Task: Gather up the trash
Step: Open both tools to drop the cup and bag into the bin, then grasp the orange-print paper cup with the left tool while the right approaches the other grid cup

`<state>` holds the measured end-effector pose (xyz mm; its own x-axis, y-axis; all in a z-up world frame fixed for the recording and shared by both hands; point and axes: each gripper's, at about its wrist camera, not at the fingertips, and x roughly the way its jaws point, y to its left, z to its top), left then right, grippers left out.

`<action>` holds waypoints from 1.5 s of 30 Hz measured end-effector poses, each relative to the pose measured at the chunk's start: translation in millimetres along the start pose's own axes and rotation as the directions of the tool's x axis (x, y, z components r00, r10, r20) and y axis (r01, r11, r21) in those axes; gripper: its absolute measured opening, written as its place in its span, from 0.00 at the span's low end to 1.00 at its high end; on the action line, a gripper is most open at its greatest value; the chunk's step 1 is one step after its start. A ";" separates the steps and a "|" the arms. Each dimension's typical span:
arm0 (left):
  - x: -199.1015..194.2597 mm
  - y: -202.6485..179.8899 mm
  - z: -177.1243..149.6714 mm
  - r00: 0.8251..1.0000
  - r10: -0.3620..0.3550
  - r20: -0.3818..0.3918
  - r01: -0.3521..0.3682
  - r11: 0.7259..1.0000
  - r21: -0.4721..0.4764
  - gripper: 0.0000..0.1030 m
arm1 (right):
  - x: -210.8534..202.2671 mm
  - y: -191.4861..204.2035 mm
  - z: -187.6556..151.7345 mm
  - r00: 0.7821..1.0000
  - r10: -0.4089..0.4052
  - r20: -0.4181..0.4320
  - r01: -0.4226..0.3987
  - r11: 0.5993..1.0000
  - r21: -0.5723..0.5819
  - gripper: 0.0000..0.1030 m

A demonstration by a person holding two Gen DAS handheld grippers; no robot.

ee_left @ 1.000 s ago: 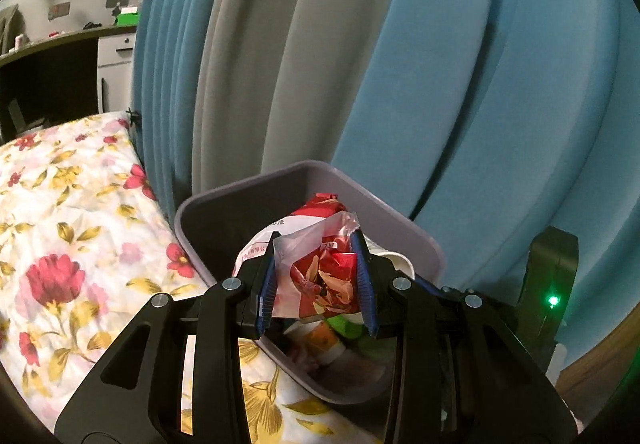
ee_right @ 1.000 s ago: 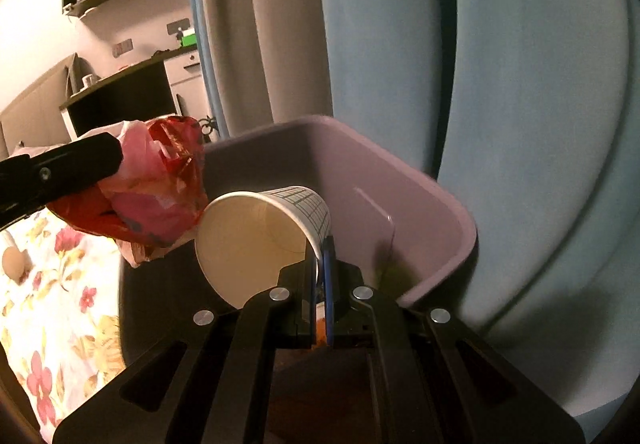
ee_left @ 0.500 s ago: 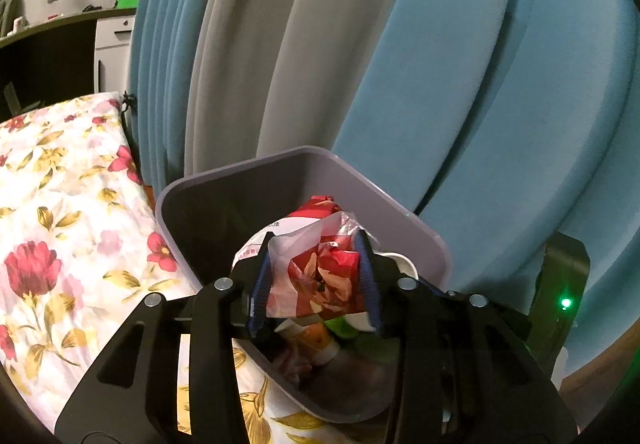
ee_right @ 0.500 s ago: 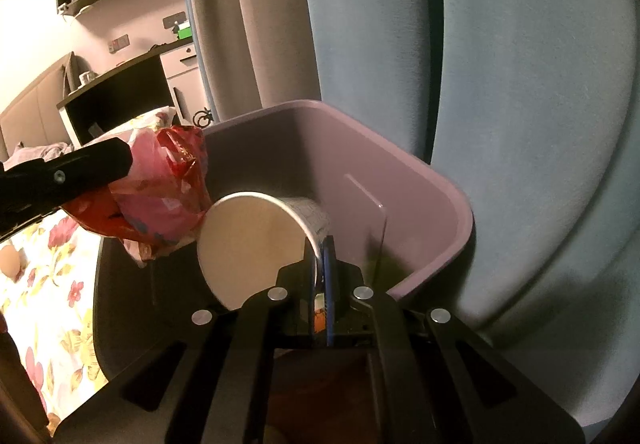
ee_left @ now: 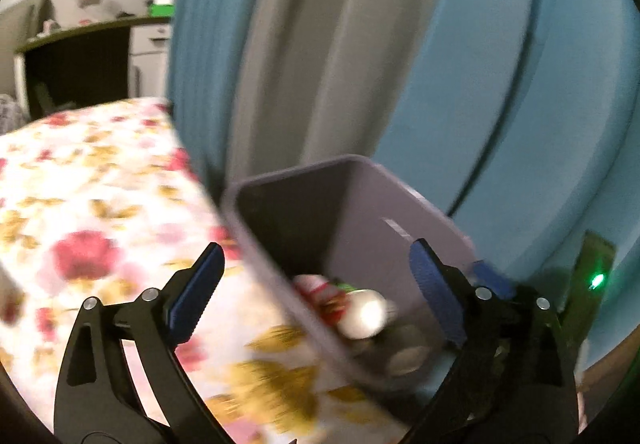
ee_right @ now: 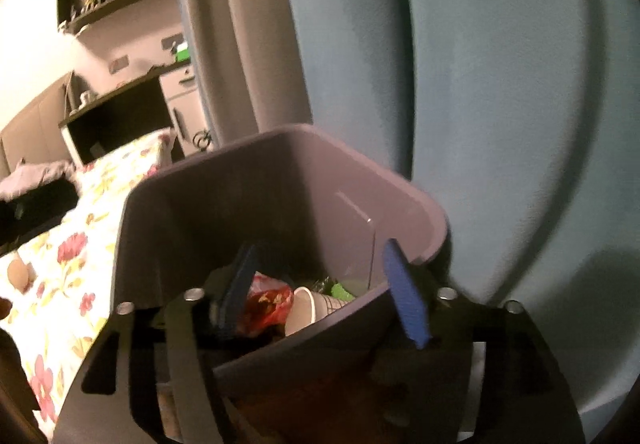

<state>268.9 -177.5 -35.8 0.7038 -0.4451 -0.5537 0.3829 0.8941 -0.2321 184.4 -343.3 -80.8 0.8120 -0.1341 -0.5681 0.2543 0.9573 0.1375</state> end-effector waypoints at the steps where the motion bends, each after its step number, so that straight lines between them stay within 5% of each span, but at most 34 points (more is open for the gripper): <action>1: -6.0 5.2 -0.8 1.000 0.025 0.007 -0.025 1.000 0.000 0.91 | -4.1 0.8 1.0 1.000 -0.002 0.012 0.002 1.000 0.011 0.68; 8: -59.7 71.6 -12.5 0.983 0.185 0.022 -0.182 0.979 -0.093 0.94 | -31.5 35.0 16.8 0.993 0.042 0.109 -0.044 0.999 0.014 0.81; 15: -106.8 127.7 -34.8 0.954 0.298 0.023 -0.293 0.948 -0.126 0.94 | -51.9 91.6 18.0 0.985 0.127 0.117 -0.120 0.991 -0.066 0.85; 27: -239.7 234.7 -89.8 0.874 0.484 0.051 -0.458 0.854 -0.247 0.94 | -80.3 228.9 -17.6 0.941 0.337 0.034 -0.317 0.912 -0.261 0.90; 35: -299.3 293.6 -118.8 0.826 0.560 0.063 -0.511 0.791 -0.336 0.94 | -69.6 317.9 -52.4 0.910 0.404 -0.088 -0.410 0.851 -0.328 0.91; 41: -308.8 325.4 -123.3 0.841 0.534 0.090 -0.465 0.797 -0.385 0.94 | -59.6 358.4 -63.8 0.908 0.398 -0.129 -0.417 0.836 -0.356 0.91; 45: -295.6 344.8 -120.2 0.873 0.482 0.075 -0.416 0.816 -0.402 0.94 | -49.9 374.8 -65.7 0.903 0.400 -0.156 -0.429 0.839 -0.334 0.91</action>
<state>121.0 268.2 -48.3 0.8437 0.0385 -0.5354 -0.2206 0.9342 -0.2805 204.7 39.1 -54.2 0.7530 0.3017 -0.5848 -0.3103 0.9465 0.0886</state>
